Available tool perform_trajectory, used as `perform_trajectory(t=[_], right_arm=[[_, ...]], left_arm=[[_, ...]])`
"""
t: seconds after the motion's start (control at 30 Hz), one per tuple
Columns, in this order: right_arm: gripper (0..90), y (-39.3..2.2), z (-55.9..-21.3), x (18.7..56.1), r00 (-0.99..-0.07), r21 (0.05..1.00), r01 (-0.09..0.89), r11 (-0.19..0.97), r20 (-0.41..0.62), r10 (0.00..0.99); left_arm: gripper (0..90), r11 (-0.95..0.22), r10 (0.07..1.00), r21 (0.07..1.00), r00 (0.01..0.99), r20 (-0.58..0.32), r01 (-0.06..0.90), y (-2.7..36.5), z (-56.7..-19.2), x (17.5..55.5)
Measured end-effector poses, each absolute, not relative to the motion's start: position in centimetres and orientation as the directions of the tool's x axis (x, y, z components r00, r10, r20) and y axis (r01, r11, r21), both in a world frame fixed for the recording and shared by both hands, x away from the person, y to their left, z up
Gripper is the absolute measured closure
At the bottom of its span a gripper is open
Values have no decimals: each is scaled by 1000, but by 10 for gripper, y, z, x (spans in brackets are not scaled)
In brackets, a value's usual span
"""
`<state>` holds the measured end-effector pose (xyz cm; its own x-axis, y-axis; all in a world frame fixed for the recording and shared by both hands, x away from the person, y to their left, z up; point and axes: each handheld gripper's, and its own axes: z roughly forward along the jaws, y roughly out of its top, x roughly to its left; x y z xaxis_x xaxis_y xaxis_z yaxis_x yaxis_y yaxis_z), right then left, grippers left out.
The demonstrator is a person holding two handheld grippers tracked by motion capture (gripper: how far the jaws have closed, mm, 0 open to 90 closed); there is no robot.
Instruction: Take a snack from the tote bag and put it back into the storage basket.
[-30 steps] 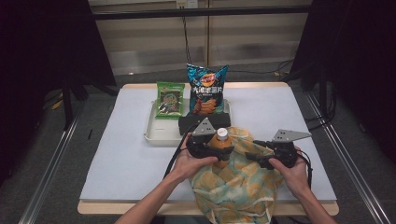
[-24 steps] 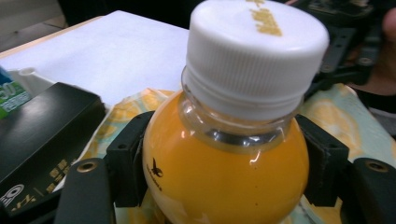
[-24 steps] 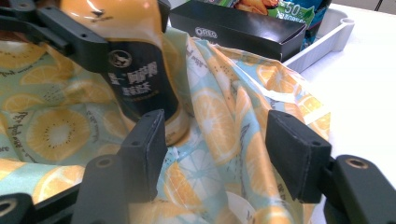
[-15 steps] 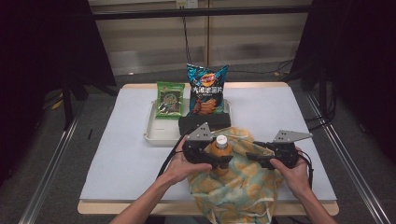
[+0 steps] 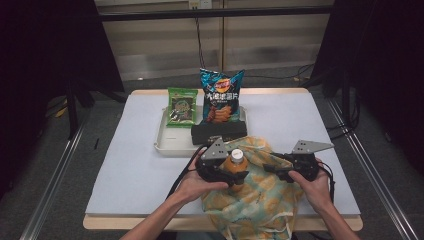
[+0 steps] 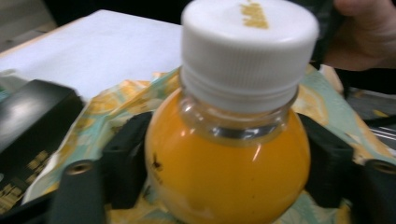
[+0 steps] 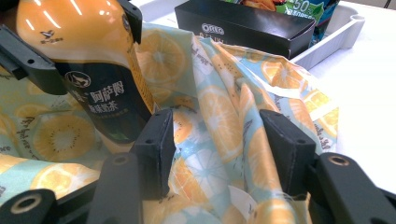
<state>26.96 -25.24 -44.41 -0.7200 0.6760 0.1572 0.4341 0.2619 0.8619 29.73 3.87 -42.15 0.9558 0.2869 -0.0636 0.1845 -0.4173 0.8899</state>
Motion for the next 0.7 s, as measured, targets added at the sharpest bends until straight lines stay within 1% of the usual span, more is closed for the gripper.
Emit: perform_trajectory(t=[0.03, 0.1, 0.17, 0.2, 0.23, 0.27, 0.3, 0.37, 0.4, 0.43, 0.47, 0.5, 0.57, 0.6, 0.67, 0.7], right_arm=[[468, -252, -444, 270, -719, 862, 435, 261, 158, 677], [466, -252, -444, 270, -719, 862, 435, 260, 159, 677], [464, -252, -445, 270, -717, 861, 438, 260, 160, 678], [462, -251, -445, 270, -718, 861, 437, 260, 159, 678], [461, -251, -445, 270, -718, 861, 437, 260, 160, 678], [459, -251, -445, 270, -717, 861, 437, 261, 159, 678], [457, -251, -445, 270, -716, 861, 437, 261, 158, 680], [450, -251, -445, 270, -715, 861, 436, 261, 155, 682], [448, -251, -445, 270, -714, 861, 436, 262, 153, 683], [442, -251, -445, 270, -712, 861, 436, 262, 152, 685], [436, -251, -445, 270, -711, 860, 437, 263, 151, 687], [434, -251, -445, 270, -710, 860, 437, 264, 150, 688], [431, -251, -446, 271, -710, 859, 437, 266, 148, 688], [429, -250, -447, 271, -711, 859, 435, 268, 146, 688], [423, -250, -447, 271, -709, 856, 441, 268, 150, 689], [422, -249, -447, 271, -708, 857, 440, 270, 146, 690]], left_arm=[[220, -417, 299, 888, 952, -70, 197, 40, -421, 297], [198, -410, 351, 889, 935, -53, 204, 41, -419, 292], [175, -377, 380, 897, 921, -79, 233, 41, -418, 288], [169, -379, 409, 894, 910, -70, 239, 40, -418, 286], [164, -369, 417, 896, 906, -79, 248, 39, -419, 284], [159, -364, 429, 899, 900, -72, 245, 37, -420, 282], [159, -371, 460, 895, 886, -55, 248, 35, -421, 280], [161, -360, 485, 895, 873, -61, 262, 30, -425, 277], [166, -370, 509, 895, 860, -30, 250, 29, -426, 275], [158, -359, 510, 901, 860, -29, 243, 27, -427, 273], [160, -358, 508, 902, 861, -29, 241, 26, -429, 273], [162, -372, 528, 893, 849, -19, 252, 24, -430, 272], [168, -366, 545, 891, 838, -27, 267, 23, -432, 272], [192, -343, 560, 897, 828, -42, 277, 22, -435, 272], [262, -352, 561, 892, 827, -42, 284, 23, -436, 272], [282, -350, 557, 895, 830, -37, 275, 23, -435, 272]])
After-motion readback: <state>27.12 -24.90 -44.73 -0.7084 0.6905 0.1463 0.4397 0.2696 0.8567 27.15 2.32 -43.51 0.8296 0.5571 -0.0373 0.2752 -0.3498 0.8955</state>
